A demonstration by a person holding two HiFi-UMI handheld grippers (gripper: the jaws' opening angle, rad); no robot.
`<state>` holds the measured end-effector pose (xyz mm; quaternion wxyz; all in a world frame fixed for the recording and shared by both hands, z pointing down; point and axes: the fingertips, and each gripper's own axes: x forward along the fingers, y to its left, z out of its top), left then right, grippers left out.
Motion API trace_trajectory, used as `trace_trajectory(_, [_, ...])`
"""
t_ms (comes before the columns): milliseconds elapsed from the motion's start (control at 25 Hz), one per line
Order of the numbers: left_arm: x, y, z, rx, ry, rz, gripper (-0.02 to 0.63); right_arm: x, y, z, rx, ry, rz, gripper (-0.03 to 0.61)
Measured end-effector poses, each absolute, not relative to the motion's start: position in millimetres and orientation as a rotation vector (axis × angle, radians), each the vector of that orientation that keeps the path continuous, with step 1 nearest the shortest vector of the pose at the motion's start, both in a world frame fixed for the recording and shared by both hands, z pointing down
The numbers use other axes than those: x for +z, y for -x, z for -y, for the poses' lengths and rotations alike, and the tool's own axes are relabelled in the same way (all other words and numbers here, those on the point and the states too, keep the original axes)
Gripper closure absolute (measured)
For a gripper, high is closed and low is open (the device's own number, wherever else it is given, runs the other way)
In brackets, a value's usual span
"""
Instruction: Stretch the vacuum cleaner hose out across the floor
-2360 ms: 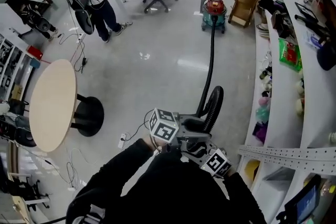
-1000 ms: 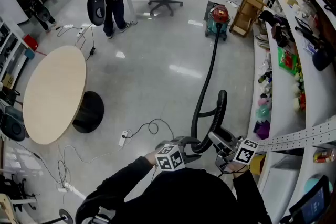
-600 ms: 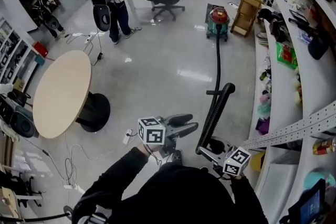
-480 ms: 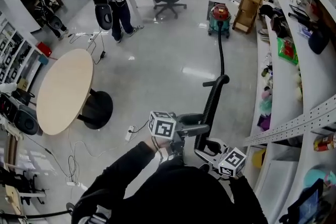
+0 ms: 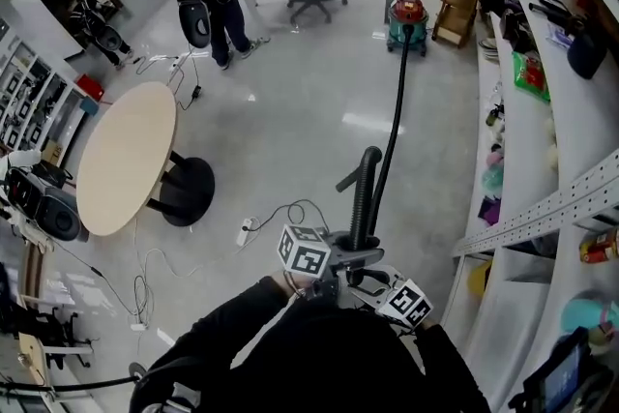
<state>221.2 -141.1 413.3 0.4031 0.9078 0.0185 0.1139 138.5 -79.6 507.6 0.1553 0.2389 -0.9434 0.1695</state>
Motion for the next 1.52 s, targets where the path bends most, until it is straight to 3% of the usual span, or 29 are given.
trace_trajectory(160, [419.3, -197.8, 128.8, 0.322, -2.399, -0.049, 0.457, 512.9, -148.4, 73.1, 0.615, -0.777, 2.632, 0.378])
trace_trajectory(440, [429.5, -140.5, 91.9, 0.434, -2.608, -0.16, 0.457, 398.9, -203.0, 130.1, 1.481, -1.273, 2.98, 0.371])
trace_trajectory(480, [434.7, -130.2, 84.1, 0.459, -2.64, -0.181, 0.457, 386.6, -193.4, 140.0, 1.588, -1.277, 3.01, 0.333])
trace_trajectory(520, [440.7, -120.2, 74.9, 0.482, -2.668, -0.209, 0.457, 379.3, -178.4, 148.3, 1.67, -1.264, 3.016, 0.252])
trace_trajectory(560, [447.1, -110.1, 64.7, 0.504, -2.695, -0.244, 0.457, 376.9, -160.0, 154.9, 1.72, -1.25, 3.001, 0.222])
trace_trajectory(720, [478.8, -65.9, 31.8, 0.622, -2.79, -0.37, 0.457, 374.5, -85.9, 171.2, 1.822, -1.198, 2.941, 0.209])
trace_trajectory(840, [502.0, -28.3, 19.9, 0.734, -2.827, -0.423, 0.457, 384.6, -38.6, 163.4, 1.748, -1.178, 2.869, 0.218])
trace_trajectory(920, [512.5, -7.8, 9.2, 0.8, -2.862, -0.476, 0.457, 398.4, -17.8, 146.6, 1.647, -1.166, 2.806, 0.327])
trace_trajectory(1160, [539.1, 33.5, -0.5, 0.952, -2.868, -0.518, 0.439, 386.1, 28.4, 98.3, 1.442, -1.049, 2.946, 0.379])
trace_trajectory(1280, [517.4, 46.3, 15.8, 0.753, -2.699, -0.466, 0.3, 375.4, 36.9, 82.2, 1.325, -1.066, 3.032, 0.396])
trace_trajectory(1440, [424.0, 59.7, 53.3, 0.248, -2.519, -0.331, 0.291, 375.6, 38.6, 59.0, 1.006, -1.072, 2.995, 0.397])
trace_trajectory(1520, [383.6, 53.0, 65.4, 0.137, -2.531, -0.247, 0.291, 385.7, 32.2, 44.2, 0.905, -1.075, 2.953, 0.397])
